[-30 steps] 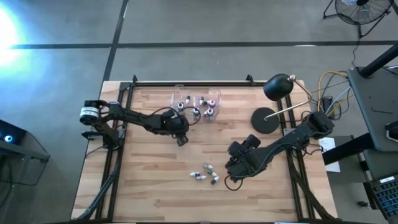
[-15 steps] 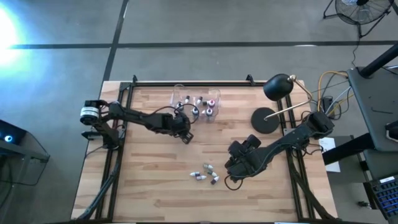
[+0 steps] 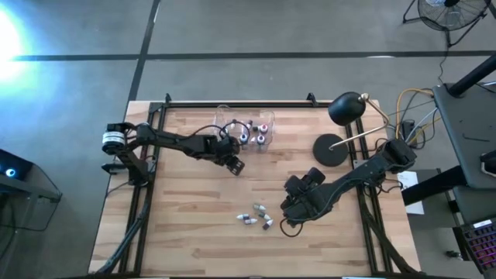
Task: Pick & Place food coloring
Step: Put the small brown food coloring bottle into the transparent bin
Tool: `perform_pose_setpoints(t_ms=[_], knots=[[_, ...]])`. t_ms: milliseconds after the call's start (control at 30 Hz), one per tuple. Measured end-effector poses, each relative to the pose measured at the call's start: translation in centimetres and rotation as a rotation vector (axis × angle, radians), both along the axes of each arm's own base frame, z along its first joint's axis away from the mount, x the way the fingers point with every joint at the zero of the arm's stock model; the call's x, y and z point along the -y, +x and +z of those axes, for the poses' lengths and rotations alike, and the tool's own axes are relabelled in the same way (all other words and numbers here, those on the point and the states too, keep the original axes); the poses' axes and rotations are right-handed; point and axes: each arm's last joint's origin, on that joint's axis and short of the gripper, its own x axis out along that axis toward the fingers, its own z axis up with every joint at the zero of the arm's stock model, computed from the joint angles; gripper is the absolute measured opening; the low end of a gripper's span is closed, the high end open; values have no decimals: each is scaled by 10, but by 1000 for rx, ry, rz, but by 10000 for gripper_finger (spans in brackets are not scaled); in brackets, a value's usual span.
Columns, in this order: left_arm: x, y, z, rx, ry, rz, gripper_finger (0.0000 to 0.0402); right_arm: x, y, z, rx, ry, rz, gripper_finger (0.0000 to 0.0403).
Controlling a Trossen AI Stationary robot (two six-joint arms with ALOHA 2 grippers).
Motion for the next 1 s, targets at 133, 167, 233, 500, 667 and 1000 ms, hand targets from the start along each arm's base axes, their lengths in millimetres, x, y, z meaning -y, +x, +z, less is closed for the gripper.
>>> perform_pose_setpoints(t_ms=[133,167,233,500,667,1000], knots=[[-2,-1,-4,-67,118,-222,163,0,-1,-1,-5,-2,0,206],[-1,-1,-3,-81,170,-301,163,1,-1,-1,-5,-2,0,206],[0,0,-3,-112,267,-461,163,1,-1,-2,-8,-4,0,206],[-1,2,-6,-164,412,-699,163,1,-2,-3,-11,-5,-1,206],[0,2,-6,-163,411,-700,163,1,-2,-4,-14,-6,0,206],[0,8,-24,-188,393,-708,163,2,-4,-6,-22,-11,2,206]])
